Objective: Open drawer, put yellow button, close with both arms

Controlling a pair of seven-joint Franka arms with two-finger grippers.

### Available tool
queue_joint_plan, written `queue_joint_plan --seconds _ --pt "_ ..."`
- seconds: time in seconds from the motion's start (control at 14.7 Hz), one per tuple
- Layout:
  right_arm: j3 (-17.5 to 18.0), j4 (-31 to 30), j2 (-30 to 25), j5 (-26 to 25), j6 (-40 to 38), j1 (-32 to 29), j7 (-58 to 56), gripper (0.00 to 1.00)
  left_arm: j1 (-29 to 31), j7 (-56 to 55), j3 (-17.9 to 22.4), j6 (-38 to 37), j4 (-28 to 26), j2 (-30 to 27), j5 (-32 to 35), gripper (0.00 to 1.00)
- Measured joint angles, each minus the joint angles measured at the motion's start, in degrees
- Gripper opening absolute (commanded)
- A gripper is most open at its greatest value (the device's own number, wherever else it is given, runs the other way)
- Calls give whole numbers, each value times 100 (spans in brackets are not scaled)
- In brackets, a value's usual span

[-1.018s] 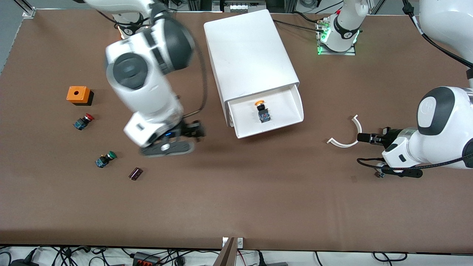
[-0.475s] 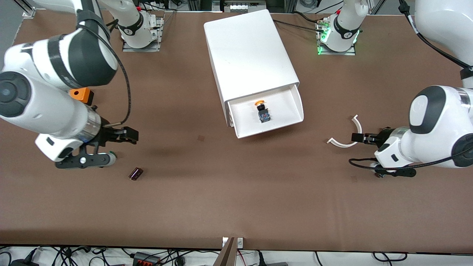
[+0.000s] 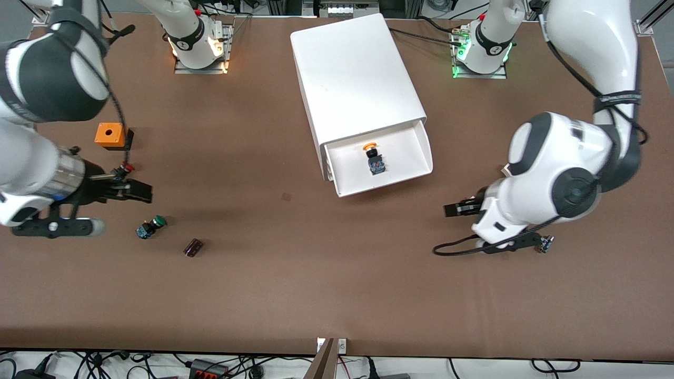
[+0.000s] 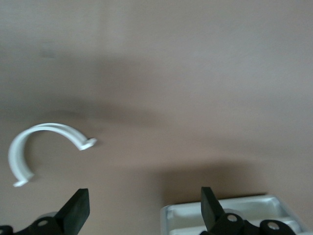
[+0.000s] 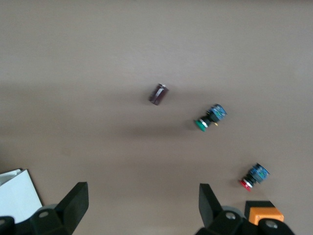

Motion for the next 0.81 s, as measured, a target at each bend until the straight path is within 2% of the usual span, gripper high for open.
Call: queue_joint_plan --seconds 0.2,0.41,0.61,0.81 --pt "80 -807 -625 -3 383 -428 -336 100 -199 -300 1 149 -42 113 0 100" --pt "338 -1487 -1244 -18 557 -978 -613 100 -166 -307 19 382 -73 361 -3 100" --pt "506 -1762 -1569 -310 578 -1236 -922 100 -342 -469 11 976 -74 473 -4 100" --pt "541 -1857 -1624 -436 597 -1239 -988 100 -540 -925 18 1370 -84 564 -4 100"
